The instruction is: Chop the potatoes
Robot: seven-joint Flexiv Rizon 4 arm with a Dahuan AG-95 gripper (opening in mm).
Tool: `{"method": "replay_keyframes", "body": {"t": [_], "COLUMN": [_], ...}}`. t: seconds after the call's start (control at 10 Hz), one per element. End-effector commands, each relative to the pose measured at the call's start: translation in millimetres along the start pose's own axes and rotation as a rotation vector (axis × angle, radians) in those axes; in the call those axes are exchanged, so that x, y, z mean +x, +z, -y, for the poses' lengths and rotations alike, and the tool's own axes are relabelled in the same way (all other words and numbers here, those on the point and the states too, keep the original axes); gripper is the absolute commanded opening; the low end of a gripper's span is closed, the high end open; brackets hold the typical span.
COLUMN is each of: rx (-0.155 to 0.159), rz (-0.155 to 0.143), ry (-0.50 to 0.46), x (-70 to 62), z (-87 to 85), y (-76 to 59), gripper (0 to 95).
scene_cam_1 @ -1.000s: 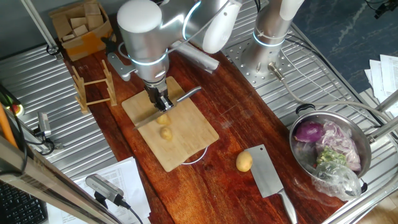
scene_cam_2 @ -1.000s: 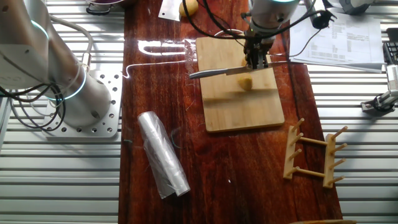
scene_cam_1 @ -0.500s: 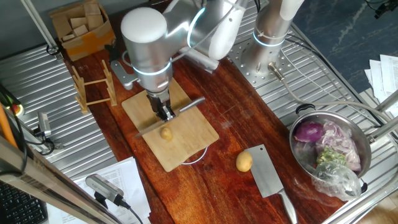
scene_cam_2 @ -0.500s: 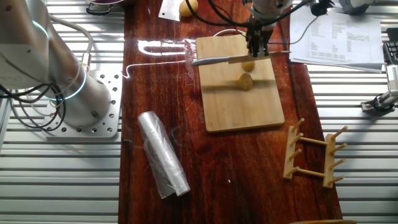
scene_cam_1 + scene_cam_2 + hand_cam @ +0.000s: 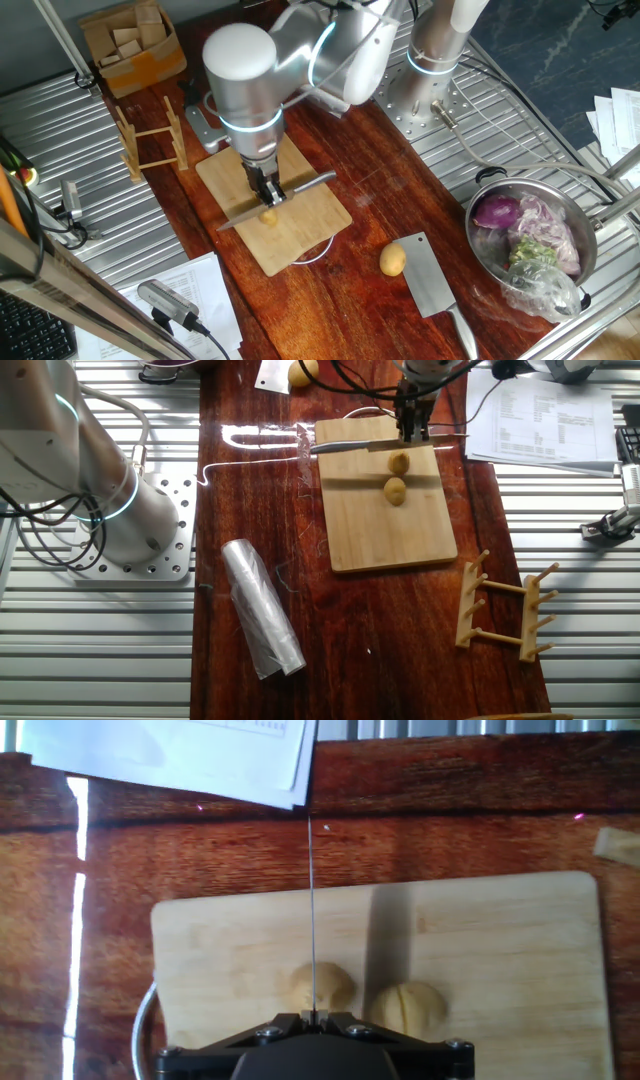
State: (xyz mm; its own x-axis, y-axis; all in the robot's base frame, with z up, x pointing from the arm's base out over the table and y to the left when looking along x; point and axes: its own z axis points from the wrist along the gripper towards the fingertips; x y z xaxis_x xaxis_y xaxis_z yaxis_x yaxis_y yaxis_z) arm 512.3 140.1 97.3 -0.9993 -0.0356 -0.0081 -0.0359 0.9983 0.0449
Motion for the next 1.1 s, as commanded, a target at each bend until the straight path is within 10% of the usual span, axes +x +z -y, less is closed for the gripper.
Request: {"method": "replay_keyframes", "body": {"t": [0.1, 1.1], "rx": [-0.005, -0.008], "rz": [0.002, 0.004], "ry": [0.001, -0.008], "x": [0.3, 0.1], "z": [1.0, 11.0], "y": [0.8, 4.8], "gripper": [0.0, 0.0]}}
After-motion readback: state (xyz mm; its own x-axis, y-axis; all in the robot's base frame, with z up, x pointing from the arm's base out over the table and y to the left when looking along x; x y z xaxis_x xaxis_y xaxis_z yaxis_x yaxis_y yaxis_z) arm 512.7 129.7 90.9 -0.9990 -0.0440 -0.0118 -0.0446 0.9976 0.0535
